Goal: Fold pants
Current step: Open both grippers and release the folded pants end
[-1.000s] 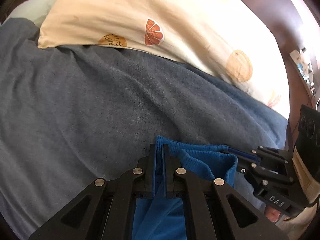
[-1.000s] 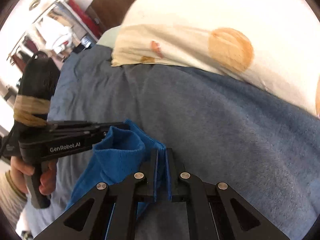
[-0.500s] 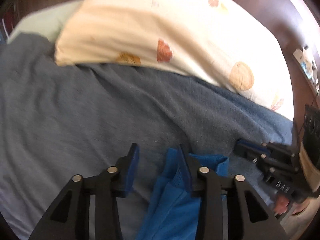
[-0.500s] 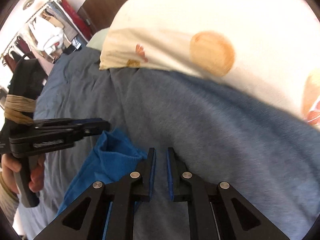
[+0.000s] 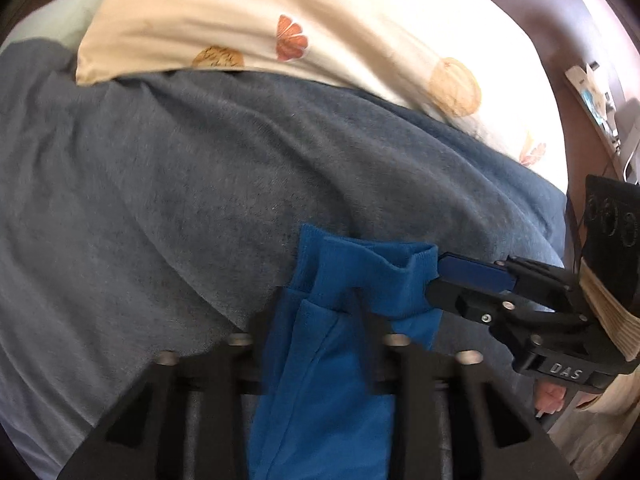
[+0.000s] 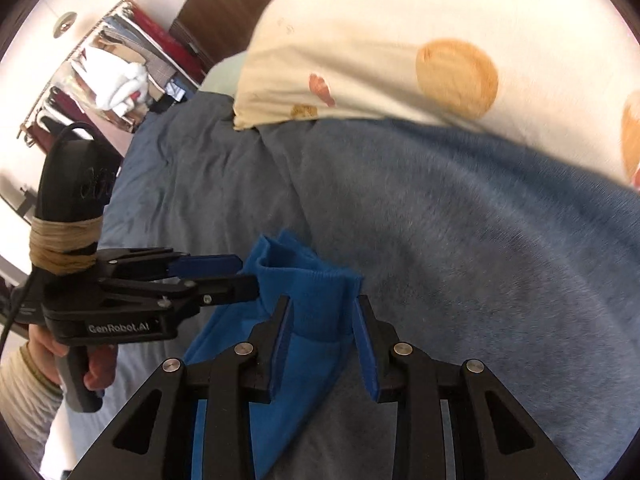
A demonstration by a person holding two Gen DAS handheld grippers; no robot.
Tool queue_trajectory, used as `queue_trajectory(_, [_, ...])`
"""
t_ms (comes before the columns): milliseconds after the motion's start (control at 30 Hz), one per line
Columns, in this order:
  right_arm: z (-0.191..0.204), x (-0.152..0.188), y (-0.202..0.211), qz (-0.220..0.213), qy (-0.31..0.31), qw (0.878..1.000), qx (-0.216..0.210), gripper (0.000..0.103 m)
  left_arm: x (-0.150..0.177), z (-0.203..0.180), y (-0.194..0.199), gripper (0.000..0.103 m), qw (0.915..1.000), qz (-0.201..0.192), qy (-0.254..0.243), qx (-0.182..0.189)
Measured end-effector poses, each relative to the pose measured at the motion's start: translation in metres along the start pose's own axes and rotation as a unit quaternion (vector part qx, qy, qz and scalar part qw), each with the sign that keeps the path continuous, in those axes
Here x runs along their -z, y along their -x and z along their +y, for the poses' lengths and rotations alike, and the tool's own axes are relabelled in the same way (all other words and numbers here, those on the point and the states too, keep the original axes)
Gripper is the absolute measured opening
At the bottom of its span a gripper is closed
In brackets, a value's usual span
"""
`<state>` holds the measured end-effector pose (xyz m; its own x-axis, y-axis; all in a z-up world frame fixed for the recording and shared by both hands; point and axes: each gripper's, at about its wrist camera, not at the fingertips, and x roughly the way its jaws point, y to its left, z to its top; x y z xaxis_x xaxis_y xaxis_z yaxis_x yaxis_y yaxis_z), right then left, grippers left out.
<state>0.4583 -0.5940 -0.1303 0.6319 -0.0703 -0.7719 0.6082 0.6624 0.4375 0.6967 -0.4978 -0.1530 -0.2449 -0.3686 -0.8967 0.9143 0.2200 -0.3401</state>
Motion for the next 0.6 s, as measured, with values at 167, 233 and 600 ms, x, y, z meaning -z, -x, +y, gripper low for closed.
queue_trajectory(167, [-0.006, 0.0, -0.013, 0.017, -0.011, 1.0, 0.005, 0.017, 0.002, 0.0, 0.0, 0.012, 0.9999, -0.01, -0.004, -0.007])
queue_trajectory(233, [-0.007, 0.0, -0.014, 0.018, -0.015, 1.0, 0.007, 0.013, 0.003, -0.003, 0.002, 0.012, 0.9997, -0.017, -0.009, -0.013])
queue_trajectory(600, [-0.002, -0.004, -0.015, 0.007, -0.014, 0.999, 0.035, 0.009, -0.009, 0.002, -0.011, 0.012, 0.9991, -0.012, 0.009, -0.04])
